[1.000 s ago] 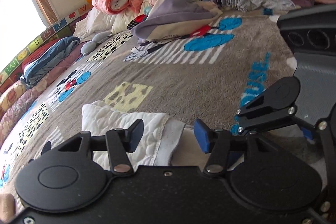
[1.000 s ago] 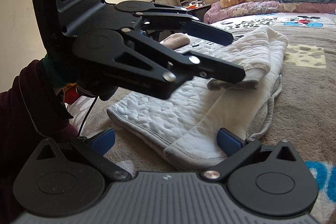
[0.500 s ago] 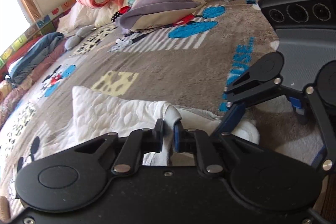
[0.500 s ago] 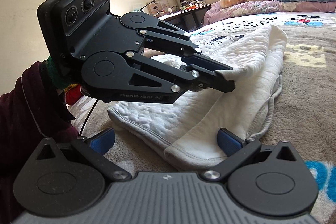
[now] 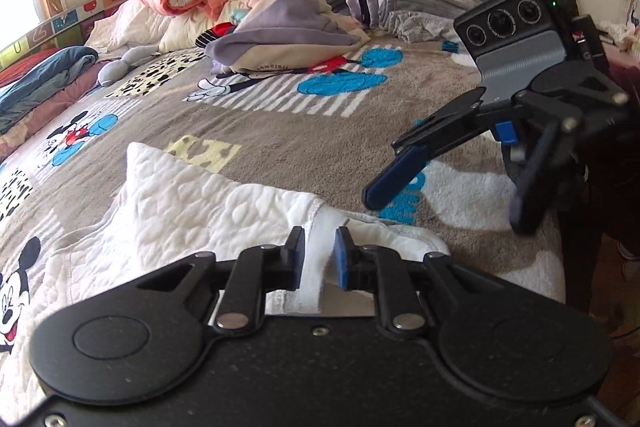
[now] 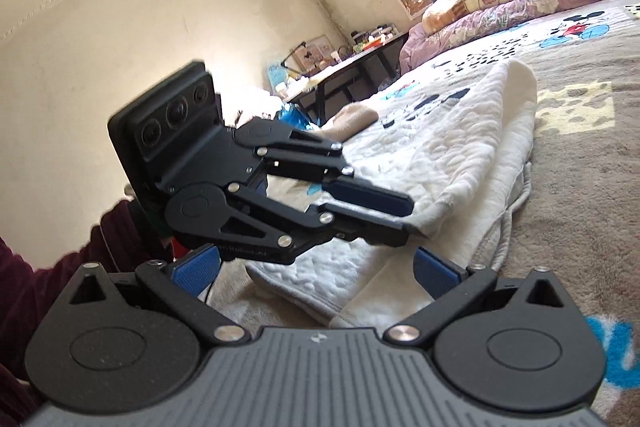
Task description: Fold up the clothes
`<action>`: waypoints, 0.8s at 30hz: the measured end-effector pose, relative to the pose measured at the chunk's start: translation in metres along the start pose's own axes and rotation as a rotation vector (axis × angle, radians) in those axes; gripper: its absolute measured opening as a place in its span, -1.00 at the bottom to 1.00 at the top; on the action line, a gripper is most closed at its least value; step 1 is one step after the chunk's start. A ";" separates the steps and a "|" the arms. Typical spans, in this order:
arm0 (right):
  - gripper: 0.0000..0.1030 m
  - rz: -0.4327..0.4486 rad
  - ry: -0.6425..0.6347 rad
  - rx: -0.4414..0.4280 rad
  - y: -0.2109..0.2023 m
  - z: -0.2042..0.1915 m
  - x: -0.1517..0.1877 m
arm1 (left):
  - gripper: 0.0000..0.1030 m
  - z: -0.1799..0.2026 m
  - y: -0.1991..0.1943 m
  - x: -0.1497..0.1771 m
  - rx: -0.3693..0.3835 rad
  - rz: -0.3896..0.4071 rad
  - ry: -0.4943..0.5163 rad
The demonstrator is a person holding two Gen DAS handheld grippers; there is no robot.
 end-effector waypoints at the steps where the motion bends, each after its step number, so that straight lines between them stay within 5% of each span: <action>1: 0.99 0.039 0.037 0.003 -0.005 0.004 -0.004 | -0.76 -0.006 -0.008 -0.001 -0.028 0.035 -0.025; 5: 0.98 0.163 0.256 0.089 -0.008 0.031 -0.016 | -0.76 -0.033 -0.011 -0.006 -0.226 0.106 -0.129; 9: 0.59 0.154 0.260 0.160 0.012 0.041 -0.026 | -0.76 -0.045 0.022 -0.010 -0.338 0.038 -0.156; 17: -0.19 0.051 0.151 0.317 0.042 0.044 -0.020 | -0.83 -0.057 0.047 -0.004 -0.347 -0.007 -0.190; 24: -0.45 0.007 0.115 0.328 0.049 0.045 -0.009 | -0.82 -0.068 0.036 -0.017 -0.366 0.062 -0.269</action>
Point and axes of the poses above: each gripper's, at about its wrist camera, not at the fingertips, and y roughly the way its jaws point, z to its right, x to its underside, the point moved 2 cm from there along y, roughly the way its jaws point, and after that the axes turned 9 degrees about x, right-handed, at the moved point
